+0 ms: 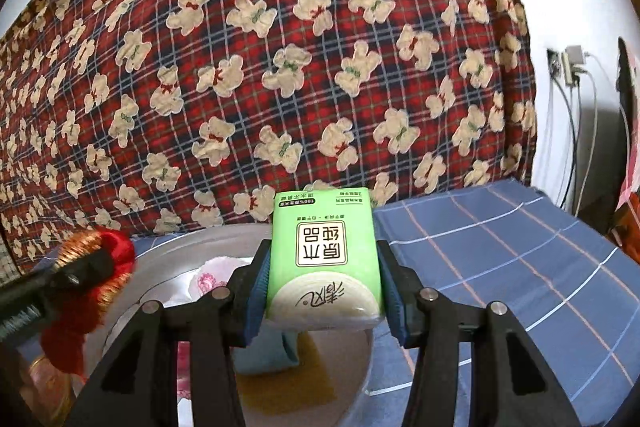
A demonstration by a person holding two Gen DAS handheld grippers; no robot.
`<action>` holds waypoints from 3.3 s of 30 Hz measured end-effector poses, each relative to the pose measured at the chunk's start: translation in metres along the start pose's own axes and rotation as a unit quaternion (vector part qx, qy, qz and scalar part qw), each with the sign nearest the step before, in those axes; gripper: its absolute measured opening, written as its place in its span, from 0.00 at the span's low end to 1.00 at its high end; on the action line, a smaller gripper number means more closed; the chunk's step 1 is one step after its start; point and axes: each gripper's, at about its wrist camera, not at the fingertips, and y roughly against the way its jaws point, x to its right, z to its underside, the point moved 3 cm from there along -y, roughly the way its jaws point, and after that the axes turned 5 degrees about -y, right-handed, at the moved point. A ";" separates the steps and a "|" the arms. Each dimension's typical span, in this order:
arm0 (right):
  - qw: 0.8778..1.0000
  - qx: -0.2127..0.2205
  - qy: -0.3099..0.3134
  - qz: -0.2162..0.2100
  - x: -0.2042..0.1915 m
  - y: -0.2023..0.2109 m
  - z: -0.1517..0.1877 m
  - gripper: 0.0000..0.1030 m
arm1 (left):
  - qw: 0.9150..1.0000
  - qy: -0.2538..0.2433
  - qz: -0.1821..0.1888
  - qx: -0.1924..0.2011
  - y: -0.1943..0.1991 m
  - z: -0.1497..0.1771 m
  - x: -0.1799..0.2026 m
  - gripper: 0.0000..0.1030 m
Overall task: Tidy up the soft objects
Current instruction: 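Open the right tool to drop the tissue pack while the left tool releases the pouch, then move both tools away from the basin toward the white sponge and plastic bag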
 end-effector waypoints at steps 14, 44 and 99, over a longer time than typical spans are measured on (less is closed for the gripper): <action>0.996 -0.056 -0.009 -0.072 -0.014 -0.015 0.015 0.52 | 0.999 -0.030 -0.041 -0.009 -0.010 0.010 0.004 0.44; 0.988 0.148 -0.038 -0.017 0.004 0.052 -0.005 0.93 | 0.988 -0.083 -0.100 0.084 0.043 0.029 0.016 1.00; 0.994 0.084 0.007 -0.063 -0.119 0.087 0.045 0.93 | 0.970 -0.063 -0.224 0.076 0.105 0.065 -0.167 1.00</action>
